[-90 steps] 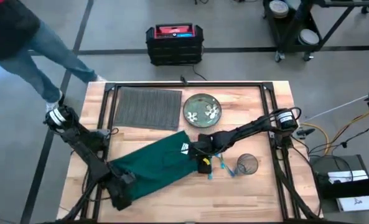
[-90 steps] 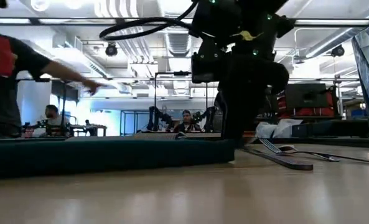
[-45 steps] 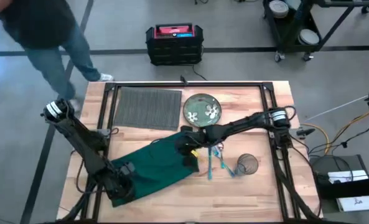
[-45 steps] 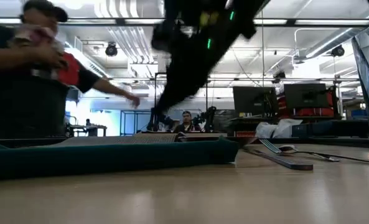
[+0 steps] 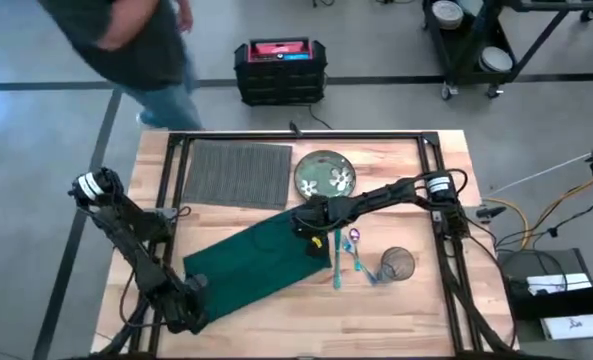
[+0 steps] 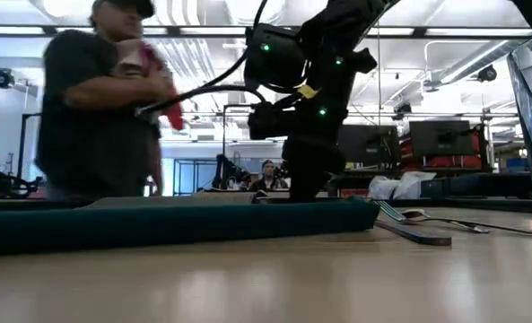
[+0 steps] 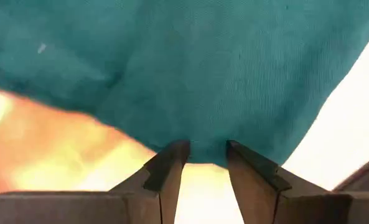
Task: Set table place
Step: Fold the green napkin
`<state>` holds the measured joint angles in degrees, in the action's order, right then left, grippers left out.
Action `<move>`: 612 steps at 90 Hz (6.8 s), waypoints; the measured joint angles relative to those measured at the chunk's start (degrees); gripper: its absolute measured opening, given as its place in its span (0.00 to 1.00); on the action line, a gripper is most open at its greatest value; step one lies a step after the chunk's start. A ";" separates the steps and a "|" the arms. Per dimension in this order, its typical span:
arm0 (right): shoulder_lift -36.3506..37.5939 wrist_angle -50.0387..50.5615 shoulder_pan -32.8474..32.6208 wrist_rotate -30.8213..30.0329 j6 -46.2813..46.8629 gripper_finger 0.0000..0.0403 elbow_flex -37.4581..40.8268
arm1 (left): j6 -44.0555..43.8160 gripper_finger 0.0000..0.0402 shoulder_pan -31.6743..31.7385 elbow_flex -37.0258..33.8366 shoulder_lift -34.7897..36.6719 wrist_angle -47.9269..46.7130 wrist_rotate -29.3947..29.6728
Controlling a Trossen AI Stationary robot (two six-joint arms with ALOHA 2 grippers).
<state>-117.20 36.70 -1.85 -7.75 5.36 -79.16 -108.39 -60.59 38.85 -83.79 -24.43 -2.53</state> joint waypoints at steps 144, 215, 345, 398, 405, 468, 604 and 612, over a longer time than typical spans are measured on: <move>0.83 2.39 1.77 7.60 -10.06 0.19 -13.47 | 13.44 0.28 9.48 2.75 14.87 -18.49 25.27; 1.35 7.47 9.18 18.51 -24.75 0.47 -13.66 | 30.27 0.57 30.88 -1.49 18.56 -16.44 21.02; -2.89 6.54 12.35 15.12 -27.06 0.03 -10.46 | 43.90 0.28 31.96 -1.42 10.78 -8.50 23.45; -4.46 4.99 12.37 15.21 -27.04 0.46 -9.74 | 58.95 0.28 52.39 -2.33 4.49 3.34 25.08; -4.42 5.17 12.37 15.19 -27.37 0.46 -9.74 | 63.00 0.28 54.57 -3.15 1.81 8.12 19.32; -4.44 11.24 13.25 15.34 -32.43 0.38 -11.64 | 67.89 0.28 54.76 -3.43 -2.64 12.85 16.67; -2.91 4.53 13.25 3.14 -30.88 0.01 -12.67 | 67.85 0.28 54.31 -3.36 -2.26 12.27 16.51; -2.87 4.86 13.35 2.87 -29.75 0.05 -12.97 | 67.85 0.28 54.32 -2.26 -1.24 8.78 14.29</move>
<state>-120.07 41.56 11.51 -4.88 -24.39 -92.13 -40.53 -6.27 36.59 -85.03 -15.65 11.75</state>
